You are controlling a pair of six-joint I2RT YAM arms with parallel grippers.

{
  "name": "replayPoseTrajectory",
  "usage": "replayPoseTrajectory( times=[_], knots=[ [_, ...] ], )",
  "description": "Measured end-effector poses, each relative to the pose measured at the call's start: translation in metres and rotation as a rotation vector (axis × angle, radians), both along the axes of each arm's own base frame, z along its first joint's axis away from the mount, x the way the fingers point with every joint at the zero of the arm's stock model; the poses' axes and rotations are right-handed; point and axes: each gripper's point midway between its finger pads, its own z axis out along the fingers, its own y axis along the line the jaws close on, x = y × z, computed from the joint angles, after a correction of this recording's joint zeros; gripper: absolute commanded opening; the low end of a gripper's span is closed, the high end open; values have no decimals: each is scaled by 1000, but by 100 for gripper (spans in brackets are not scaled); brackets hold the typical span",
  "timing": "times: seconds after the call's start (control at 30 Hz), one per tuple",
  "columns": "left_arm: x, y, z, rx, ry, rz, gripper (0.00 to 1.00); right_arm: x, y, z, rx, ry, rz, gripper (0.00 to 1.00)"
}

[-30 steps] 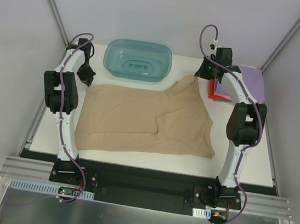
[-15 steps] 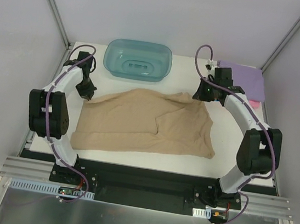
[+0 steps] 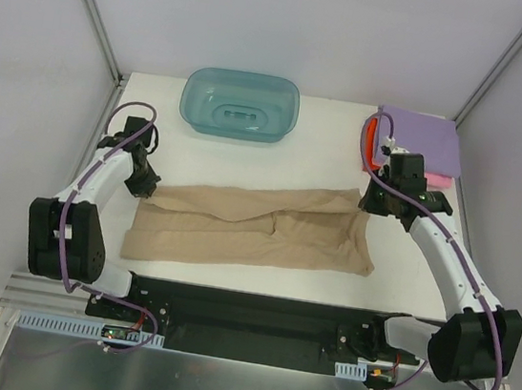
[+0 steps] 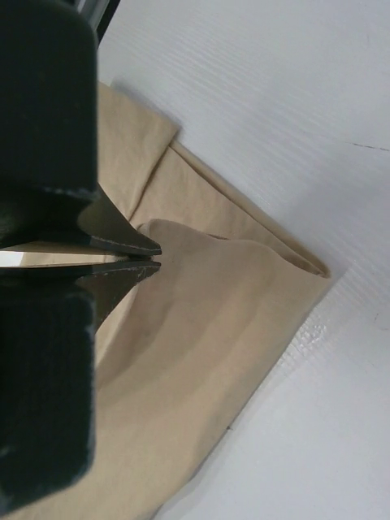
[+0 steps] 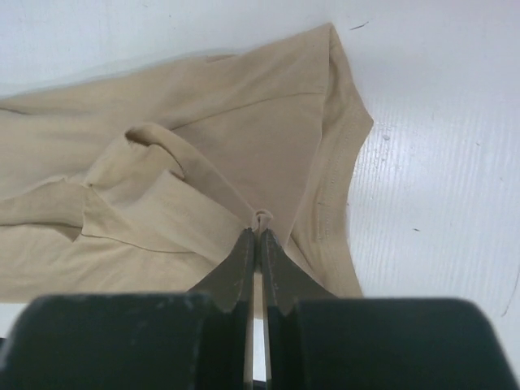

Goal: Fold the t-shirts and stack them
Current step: Fold the tshirt

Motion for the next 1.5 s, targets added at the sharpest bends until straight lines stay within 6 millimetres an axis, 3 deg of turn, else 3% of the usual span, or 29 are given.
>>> replayPoseTrajectory(
  times=[0.1, 0.23, 0.43, 0.57, 0.6, 0.67, 0.7, 0.77, 0.9, 1.03, 1.13, 1.23, 1.37, 1.5],
  knots=[
    [-6, 1, 6, 2, -28, 15, 0, -6, -4, 6, -8, -16, -9, 1],
    [-5, 3, 17, 13, -75, 26, 0, -17, -9, -1, -25, 9, -17, 1],
    [-12, 7, 21, 30, -98, 55, 13, -29, -13, -20, -46, 66, -21, 9],
    [-26, 9, 6, 36, -54, 78, 37, -42, -13, -38, -41, 120, -18, 20],
    [-30, 9, 2, 35, -43, 85, 57, -47, -13, -44, -38, 142, -20, 29],
    [-40, 9, -7, 37, -9, 94, 77, -60, -13, -57, -28, 195, -33, 48],
    [-44, 9, -11, 36, 3, 106, 99, -67, -13, -64, -25, 223, -38, 73],
    [-52, 10, -14, 40, 25, 116, 99, -89, -15, -80, -18, 297, -57, 93],
    [-52, 8, -2, 27, -23, 131, 99, -120, -14, -87, 11, 368, -51, 97],
    [-40, -3, 23, -34, -112, 112, 99, -109, 4, -60, 108, 271, 6, 97],
    [-30, -16, 28, -88, -146, 78, 99, -82, 21, -33, 177, 196, 58, 97],
    [-24, -35, 24, -154, -140, 10, 99, -48, 40, -19, 237, 161, 104, 97],
    [-22, -50, 3, -206, -84, -46, 99, -11, 68, -35, 319, 204, 167, 97],
    [-32, -51, -19, -207, -4, -53, 99, -2, 84, -66, 329, 297, 197, 97]
  ],
)
